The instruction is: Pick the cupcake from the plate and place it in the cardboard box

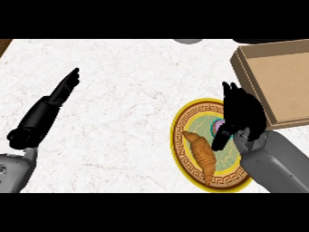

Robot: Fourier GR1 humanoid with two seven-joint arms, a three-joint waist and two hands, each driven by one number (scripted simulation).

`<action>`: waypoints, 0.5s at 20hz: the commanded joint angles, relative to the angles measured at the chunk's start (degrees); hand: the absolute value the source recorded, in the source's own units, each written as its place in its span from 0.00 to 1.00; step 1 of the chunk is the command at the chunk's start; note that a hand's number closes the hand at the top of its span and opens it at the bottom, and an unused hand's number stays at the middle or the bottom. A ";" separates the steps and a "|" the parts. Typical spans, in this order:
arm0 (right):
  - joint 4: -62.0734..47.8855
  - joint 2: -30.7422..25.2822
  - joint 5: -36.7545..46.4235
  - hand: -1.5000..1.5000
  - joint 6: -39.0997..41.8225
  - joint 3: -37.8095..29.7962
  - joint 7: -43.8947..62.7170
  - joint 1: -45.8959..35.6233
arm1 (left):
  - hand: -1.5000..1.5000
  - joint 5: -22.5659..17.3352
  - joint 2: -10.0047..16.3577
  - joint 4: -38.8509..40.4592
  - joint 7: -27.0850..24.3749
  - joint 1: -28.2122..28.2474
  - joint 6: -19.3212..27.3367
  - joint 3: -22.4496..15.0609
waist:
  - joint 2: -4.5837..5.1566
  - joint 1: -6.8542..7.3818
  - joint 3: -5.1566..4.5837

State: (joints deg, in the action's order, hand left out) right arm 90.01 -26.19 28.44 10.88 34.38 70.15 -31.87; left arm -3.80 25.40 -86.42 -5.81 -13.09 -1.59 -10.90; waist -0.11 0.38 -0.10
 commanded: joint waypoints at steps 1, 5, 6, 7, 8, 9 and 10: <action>-0.44 3.81 2.46 0.00 2.61 0.06 12.84 0.07 | 0.50 0.11 -0.37 -0.60 -1.37 1.79 -0.65 0.44 | -0.08 -0.27 0.03; -2.86 5.66 4.03 0.00 2.02 -1.22 7.94 1.66 | 0.50 0.59 -1.21 -0.69 0.15 -0.11 -0.65 1.51 | 0.06 -0.36 0.07; -1.36 5.32 3.66 0.00 3.62 -1.98 8.60 1.70 | 0.50 1.27 -1.64 -0.14 0.67 0.54 -0.81 0.66 | 0.02 -0.49 0.07; -2.14 6.07 3.96 0.00 3.56 -2.35 8.59 1.57 | 0.50 1.27 -1.29 0.77 0.09 -0.06 -1.26 1.36 | 0.05 -0.49 0.06; -3.63 6.70 4.84 0.00 3.05 -1.97 8.04 1.93 | 0.50 0.79 -0.29 1.56 -2.86 1.45 -1.89 2.90 | 0.08 -0.29 0.04; -2.91 7.48 4.00 0.00 4.46 -3.29 8.98 0.99 | 0.50 0.62 -0.20 0.26 -1.60 1.21 -2.47 2.77 | 0.02 -0.27 0.05; -4.54 8.87 6.18 0.00 1.83 -1.44 8.24 2.78 | 0.50 0.89 -1.37 3.47 0.03 -3.75 -1.83 3.08 | 0.15 -0.80 0.05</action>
State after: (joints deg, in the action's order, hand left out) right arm 87.08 -21.01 32.56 10.84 32.24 68.18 -29.39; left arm -3.17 24.76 -85.56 -6.44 -13.24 -3.13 -8.86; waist -0.07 -0.04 -0.06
